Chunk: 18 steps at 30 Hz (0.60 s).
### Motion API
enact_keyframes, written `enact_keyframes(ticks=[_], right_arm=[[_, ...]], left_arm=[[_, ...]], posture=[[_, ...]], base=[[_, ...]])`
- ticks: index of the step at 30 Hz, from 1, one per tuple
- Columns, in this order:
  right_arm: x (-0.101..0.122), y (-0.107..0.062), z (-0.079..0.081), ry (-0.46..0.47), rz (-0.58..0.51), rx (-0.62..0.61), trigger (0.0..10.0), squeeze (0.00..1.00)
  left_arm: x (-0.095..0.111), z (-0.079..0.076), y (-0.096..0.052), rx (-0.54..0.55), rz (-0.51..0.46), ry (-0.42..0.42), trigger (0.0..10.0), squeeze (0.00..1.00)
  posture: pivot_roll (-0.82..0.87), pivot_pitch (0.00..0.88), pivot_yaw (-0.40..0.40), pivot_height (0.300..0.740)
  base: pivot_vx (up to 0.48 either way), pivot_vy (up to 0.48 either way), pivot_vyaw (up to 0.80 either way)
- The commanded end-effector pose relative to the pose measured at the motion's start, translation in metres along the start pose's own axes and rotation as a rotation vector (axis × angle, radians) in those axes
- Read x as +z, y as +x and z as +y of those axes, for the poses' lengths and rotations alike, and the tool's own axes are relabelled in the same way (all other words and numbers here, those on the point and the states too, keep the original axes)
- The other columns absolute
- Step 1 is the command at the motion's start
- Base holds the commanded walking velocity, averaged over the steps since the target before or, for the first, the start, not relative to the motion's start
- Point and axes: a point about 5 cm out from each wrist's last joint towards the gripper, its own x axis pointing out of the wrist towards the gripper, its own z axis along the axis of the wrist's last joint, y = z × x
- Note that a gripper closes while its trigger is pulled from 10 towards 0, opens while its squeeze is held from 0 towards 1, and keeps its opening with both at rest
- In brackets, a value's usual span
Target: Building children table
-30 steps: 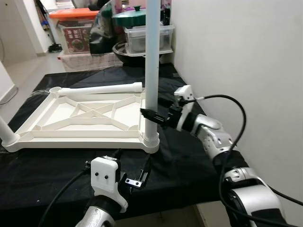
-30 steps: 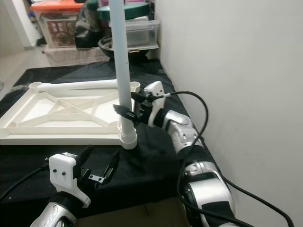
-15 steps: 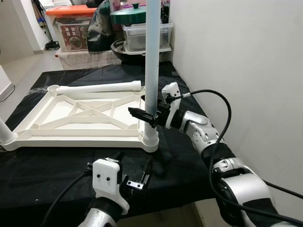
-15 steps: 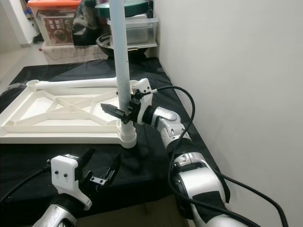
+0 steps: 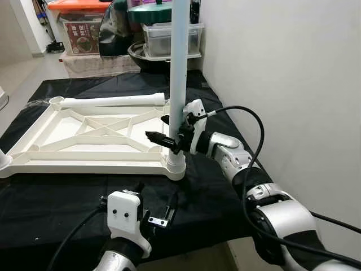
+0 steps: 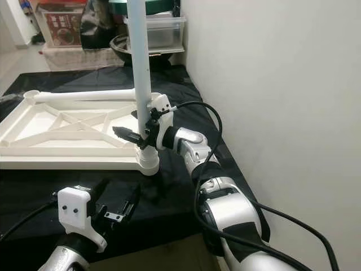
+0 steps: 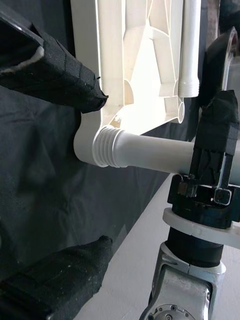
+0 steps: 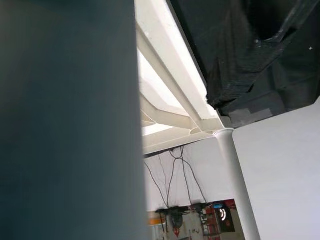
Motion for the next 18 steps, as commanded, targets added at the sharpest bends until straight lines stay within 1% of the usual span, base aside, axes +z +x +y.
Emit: enact_keyframes(ticks=[1, 6, 18], right_arm=[[0.0016, 0.0079, 0.0062, -0.018, 0.011, 0.041, 0.0, 0.0], [0.0016, 0.0117, 0.0086, -0.018, 0.011, 0.049, 0.0, 0.0], [-0.0047, 0.0104, 0.0091, -0.021, 0.019, 0.04, 0.0, 0.0]], left_arm=[[0.003, 0.0006, -0.0021, 0.012, -0.014, 0.014, 10.0, 0.0], [0.0029, 0.0008, -0.0027, 0.017, -0.013, 0.017, 10.0, 0.0], [0.0029, 0.0021, -0.0022, 0.024, -0.013, 0.028, 10.0, 0.0]], posture=[[0.04, 0.05, -0.052, 0.74], [0.04, 0.045, -0.054, 0.74], [0.04, 0.039, -0.051, 0.74]], base=[[0.0, 0.0, 0.0], [0.0, 0.0, 0.0], [0.0, 0.0, 0.0]])
